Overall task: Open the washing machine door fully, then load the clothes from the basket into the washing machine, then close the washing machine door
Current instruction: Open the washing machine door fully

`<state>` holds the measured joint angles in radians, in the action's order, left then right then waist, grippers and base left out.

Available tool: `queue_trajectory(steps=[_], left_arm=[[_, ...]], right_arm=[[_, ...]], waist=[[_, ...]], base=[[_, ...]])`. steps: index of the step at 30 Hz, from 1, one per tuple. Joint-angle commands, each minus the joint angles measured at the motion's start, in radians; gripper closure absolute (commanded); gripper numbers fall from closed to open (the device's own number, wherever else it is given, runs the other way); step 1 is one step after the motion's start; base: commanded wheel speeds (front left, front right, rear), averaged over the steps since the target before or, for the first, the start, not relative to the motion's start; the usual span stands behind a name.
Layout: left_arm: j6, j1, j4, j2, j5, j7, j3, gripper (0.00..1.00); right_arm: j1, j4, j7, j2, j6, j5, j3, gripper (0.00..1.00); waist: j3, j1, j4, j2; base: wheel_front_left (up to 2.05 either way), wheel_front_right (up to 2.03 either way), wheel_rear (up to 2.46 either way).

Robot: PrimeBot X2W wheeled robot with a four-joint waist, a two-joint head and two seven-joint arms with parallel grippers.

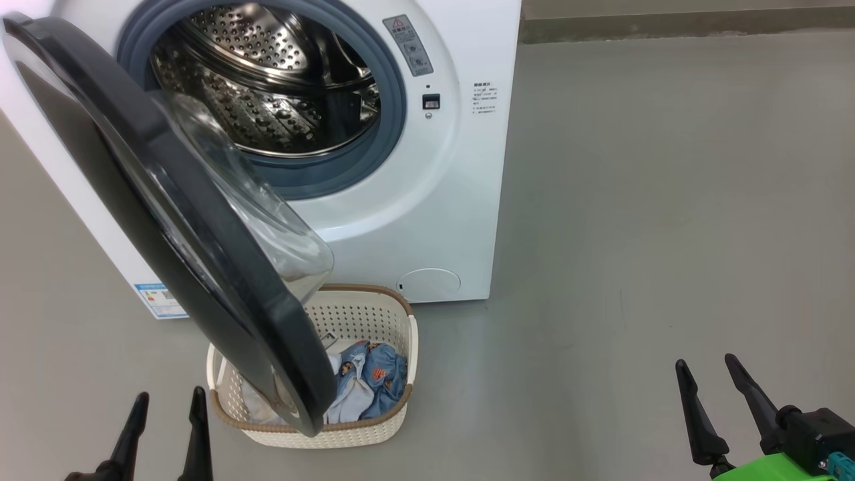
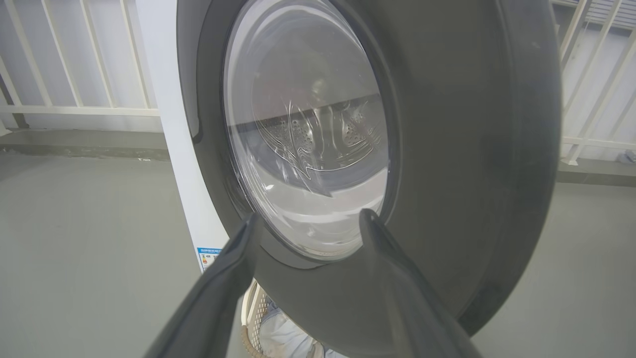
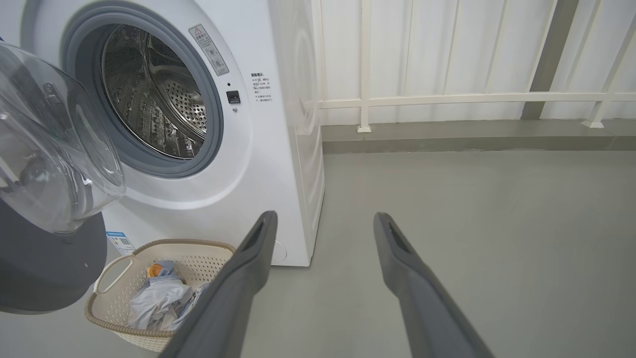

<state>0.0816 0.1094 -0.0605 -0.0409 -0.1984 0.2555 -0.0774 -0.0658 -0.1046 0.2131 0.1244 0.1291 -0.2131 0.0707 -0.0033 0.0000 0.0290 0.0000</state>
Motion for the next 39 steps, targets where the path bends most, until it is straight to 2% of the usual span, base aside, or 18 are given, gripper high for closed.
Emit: queue_trajectory(steps=[1, 13, 14, 15, 16, 17, 19, 22, 28, 34, 39], left_arm=[[-0.009, -0.01, 0.03, -0.009, -0.005, 0.006, -0.03, 0.0], [-0.015, -0.006, 0.033, -0.009, -0.009, 0.006, -0.018, 0.0], [-0.015, -0.006, 0.033, -0.009, -0.01, 0.006, -0.018, 0.18], [-0.015, -0.006, 0.033, -0.009, -0.011, 0.006, -0.017, 0.78], [-0.015, -0.006, 0.033, -0.009, -0.011, 0.006, -0.017, 0.78], [-0.016, -0.012, 0.046, -0.009, -0.016, 0.006, -0.023, 1.0], [-0.019, -0.019, 0.065, -0.009, -0.018, 0.006, -0.032, 1.0], [-0.027, -0.053, 0.162, -0.009, -0.019, 0.006, -0.069, 1.0], [0.003, -0.162, 0.396, -0.02, 0.031, 0.006, -0.09, 1.0], [0.038, -0.267, 0.522, -0.075, 0.064, 0.006, 0.042, 1.0], [0.045, -0.317, 0.547, -0.082, 0.062, -0.037, 0.204, 1.0]], right_arm=[[0.003, 0.021, 0.01, 0.01, 0.002, 0.011, -0.022, 0.0], [0.013, 0.007, 0.011, 0.009, 0.002, 0.013, -0.019, 0.0], [0.014, 0.007, 0.012, 0.008, 0.002, 0.013, -0.018, 0.0], [0.015, 0.006, 0.012, 0.008, 0.002, 0.014, -0.018, 0.0], [0.015, 0.006, 0.012, 0.008, 0.002, 0.014, -0.018, 0.0], [0.016, 0.005, 0.013, 0.007, 0.002, 0.014, -0.016, 0.0], [0.017, 0.004, 0.013, 0.006, 0.002, 0.014, -0.016, 0.0], [0.019, 0.002, 0.016, 0.003, 0.002, 0.008, -0.015, 0.0], [0.029, 0.0, 0.017, -0.004, 0.002, 0.004, -0.017, 0.0], [0.034, 0.0, 0.016, -0.005, 0.002, 0.001, -0.011, 0.0], [0.029, -0.003, 0.017, -0.007, 0.002, 0.012, -0.015, 0.0]], waist=[[0.001, 0.0, -0.001, 0.0], [0.004, 0.0, 0.001, 0.0], [0.003, 0.0, 0.001, 0.0], [0.003, 0.0, 0.001, 0.0], [0.003, 0.0, 0.001, 0.0], [0.003, 0.0, 0.002, 0.0], [0.003, 0.0, 0.002, 0.0], [0.003, 0.0, 0.003, 0.0], [0.002, 0.0, 0.003, 0.0], [-0.004, 0.0, 0.007, 0.0], [-0.009, 0.0, 0.011, 0.0]], base=[[0.0, 0.0, 0.0], [0.0, 0.0, 0.0], [0.0, 0.0, 0.0], [0.0, 0.0, 0.0], [0.0, 0.0, 0.0], [0.0, 0.0, 0.0], [0.0, 0.0, 0.0], [0.0, 0.0, 0.0], [0.0, 0.0, 0.0], [0.0, 0.0, 0.0], [0.0, 0.0, 0.0]])
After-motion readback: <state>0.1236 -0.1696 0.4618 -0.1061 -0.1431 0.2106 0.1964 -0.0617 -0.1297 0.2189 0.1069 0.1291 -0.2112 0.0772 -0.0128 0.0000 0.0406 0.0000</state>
